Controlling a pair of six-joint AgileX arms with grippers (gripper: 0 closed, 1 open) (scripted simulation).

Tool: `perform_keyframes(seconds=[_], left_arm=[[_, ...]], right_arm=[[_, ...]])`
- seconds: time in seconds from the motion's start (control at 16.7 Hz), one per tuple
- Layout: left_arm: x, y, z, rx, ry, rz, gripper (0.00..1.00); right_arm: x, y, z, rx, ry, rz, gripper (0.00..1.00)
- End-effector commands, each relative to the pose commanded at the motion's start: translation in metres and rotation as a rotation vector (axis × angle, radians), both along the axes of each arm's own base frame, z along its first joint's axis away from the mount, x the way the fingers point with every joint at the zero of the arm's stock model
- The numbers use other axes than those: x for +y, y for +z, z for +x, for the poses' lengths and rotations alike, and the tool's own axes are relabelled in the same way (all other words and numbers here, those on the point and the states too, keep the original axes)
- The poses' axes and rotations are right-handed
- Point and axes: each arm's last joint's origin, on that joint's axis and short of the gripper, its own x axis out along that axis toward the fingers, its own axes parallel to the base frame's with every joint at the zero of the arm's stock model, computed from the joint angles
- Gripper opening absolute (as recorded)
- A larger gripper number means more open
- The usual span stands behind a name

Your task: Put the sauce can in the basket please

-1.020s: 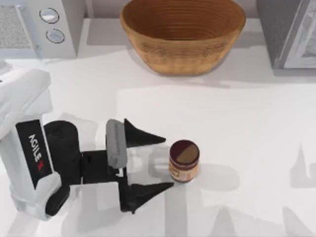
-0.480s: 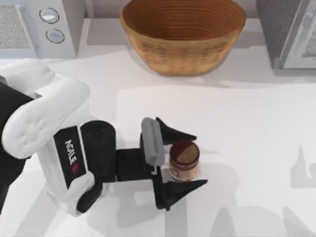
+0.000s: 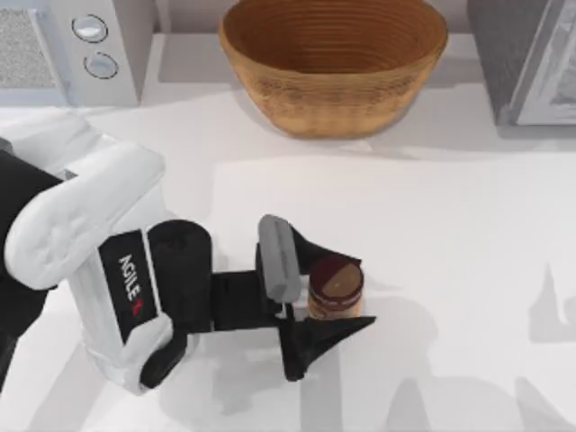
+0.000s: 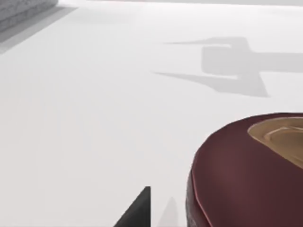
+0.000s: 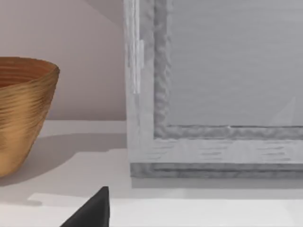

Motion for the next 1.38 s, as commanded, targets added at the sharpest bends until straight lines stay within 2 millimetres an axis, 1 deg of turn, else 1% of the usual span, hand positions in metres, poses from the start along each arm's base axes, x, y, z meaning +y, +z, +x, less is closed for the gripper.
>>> perform_keyframes(seconds=[0.42, 0.48, 0.9, 1.08, 1.2, 1.38], left_arm=[[0.000, 0.000, 0.000, 0.000, 0.000, 0.000, 0.02], [0.000, 0.000, 0.000, 0.000, 0.000, 0.000, 0.00], [0.000, 0.000, 0.000, 0.000, 0.000, 0.000, 0.00], [0.002, 0.003, -0.001, -0.002, 0.000, 0.000, 0.00], [0.009, 0.014, -0.003, 0.000, 0.001, 0.002, 0.00], [0.028, 0.042, -0.014, -0.004, 0.008, 0.002, 0.00]], right_arm=[[0.000, 0.000, 0.000, 0.000, 0.000, 0.000, 1.00], [0.000, 0.000, 0.000, 0.000, 0.000, 0.000, 1.00], [0.000, 0.000, 0.000, 0.000, 0.000, 0.000, 1.00], [0.000, 0.000, 0.000, 0.000, 0.000, 0.000, 1.00], [0.000, 0.000, 0.000, 0.000, 0.000, 0.000, 1.00], [0.000, 0.000, 0.000, 0.000, 0.000, 0.000, 1.00]])
